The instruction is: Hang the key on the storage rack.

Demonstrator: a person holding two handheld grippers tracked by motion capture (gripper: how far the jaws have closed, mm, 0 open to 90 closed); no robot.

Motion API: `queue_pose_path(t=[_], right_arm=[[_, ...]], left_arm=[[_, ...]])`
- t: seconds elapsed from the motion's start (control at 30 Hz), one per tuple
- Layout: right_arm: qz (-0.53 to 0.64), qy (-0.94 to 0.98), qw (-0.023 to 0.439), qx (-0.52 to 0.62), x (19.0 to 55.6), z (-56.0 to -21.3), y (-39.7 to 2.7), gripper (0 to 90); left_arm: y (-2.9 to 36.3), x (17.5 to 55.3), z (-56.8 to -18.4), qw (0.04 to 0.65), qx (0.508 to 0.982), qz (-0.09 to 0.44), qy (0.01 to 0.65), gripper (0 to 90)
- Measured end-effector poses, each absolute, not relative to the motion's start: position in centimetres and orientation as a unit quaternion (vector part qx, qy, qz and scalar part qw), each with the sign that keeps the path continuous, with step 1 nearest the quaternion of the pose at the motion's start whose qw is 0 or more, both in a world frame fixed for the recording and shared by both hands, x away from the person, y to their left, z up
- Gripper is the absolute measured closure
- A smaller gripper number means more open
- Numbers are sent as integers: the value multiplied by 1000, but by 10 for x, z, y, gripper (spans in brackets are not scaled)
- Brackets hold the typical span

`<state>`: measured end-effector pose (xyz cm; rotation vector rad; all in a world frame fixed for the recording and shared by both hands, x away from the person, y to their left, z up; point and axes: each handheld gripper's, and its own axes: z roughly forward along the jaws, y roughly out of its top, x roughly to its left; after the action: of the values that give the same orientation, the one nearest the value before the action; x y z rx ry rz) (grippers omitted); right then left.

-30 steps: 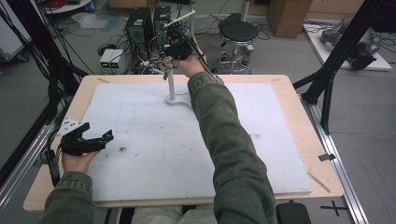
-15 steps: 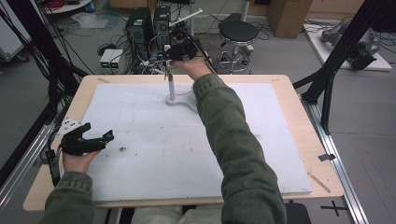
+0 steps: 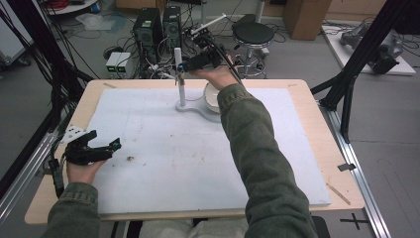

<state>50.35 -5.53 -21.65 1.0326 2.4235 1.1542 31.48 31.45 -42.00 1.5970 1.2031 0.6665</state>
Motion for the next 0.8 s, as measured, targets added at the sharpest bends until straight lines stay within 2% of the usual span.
queue_pose_path(t=[0.8], right_arm=[[383,820,158,394,474,-228,-120,8]], left_arm=[[314,313,-419,492,660,277,496,17]])
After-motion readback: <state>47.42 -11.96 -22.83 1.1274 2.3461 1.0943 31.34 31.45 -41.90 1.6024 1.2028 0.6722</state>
